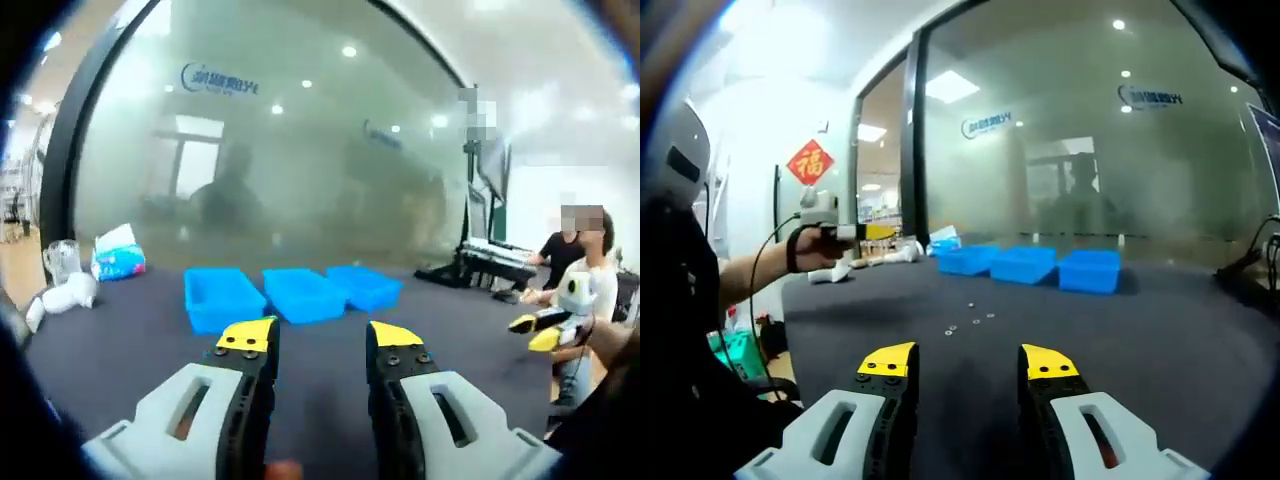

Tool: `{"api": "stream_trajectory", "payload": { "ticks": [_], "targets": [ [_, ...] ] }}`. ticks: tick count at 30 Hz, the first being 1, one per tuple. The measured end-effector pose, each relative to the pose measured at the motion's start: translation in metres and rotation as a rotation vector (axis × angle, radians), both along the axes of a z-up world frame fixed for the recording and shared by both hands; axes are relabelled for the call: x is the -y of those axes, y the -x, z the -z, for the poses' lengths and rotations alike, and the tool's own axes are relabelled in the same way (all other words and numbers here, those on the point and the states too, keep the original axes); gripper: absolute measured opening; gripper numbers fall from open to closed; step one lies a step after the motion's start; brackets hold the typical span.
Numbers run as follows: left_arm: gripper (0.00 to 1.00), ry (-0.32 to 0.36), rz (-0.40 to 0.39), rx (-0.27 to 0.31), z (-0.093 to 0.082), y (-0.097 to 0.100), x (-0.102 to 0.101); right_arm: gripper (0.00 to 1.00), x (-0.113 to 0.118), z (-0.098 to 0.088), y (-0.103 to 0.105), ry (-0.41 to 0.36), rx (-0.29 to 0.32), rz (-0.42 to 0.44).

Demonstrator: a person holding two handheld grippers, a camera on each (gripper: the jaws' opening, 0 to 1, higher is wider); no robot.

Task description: Sort the screws, nuts, and washers into the corresponding bins

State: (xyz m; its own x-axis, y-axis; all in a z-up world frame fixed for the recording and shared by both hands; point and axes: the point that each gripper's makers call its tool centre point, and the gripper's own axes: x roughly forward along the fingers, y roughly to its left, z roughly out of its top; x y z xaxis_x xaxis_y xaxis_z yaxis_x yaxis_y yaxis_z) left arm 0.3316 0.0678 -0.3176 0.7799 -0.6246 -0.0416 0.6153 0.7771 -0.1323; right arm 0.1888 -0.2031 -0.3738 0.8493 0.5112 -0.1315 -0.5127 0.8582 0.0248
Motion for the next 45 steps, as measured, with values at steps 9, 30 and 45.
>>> {"api": "stream_trajectory", "payload": {
  "ticks": [9,30,45],
  "targets": [
    [0.37,-0.053,0.03,-0.012,0.027,0.038,-0.009,0.36,0.006,0.0,-0.001,-0.001,-0.002,0.014],
    [0.43,-0.107,0.148,-0.042,0.042,0.085,-0.003,0.38,0.012,-0.003,-0.001,0.003,0.013,0.033],
    [0.47,-0.216,0.216,-0.076,0.052,0.088,0.008,0.38,0.019,-0.003,0.0,0.002,0.01,0.045]
  ]
}}
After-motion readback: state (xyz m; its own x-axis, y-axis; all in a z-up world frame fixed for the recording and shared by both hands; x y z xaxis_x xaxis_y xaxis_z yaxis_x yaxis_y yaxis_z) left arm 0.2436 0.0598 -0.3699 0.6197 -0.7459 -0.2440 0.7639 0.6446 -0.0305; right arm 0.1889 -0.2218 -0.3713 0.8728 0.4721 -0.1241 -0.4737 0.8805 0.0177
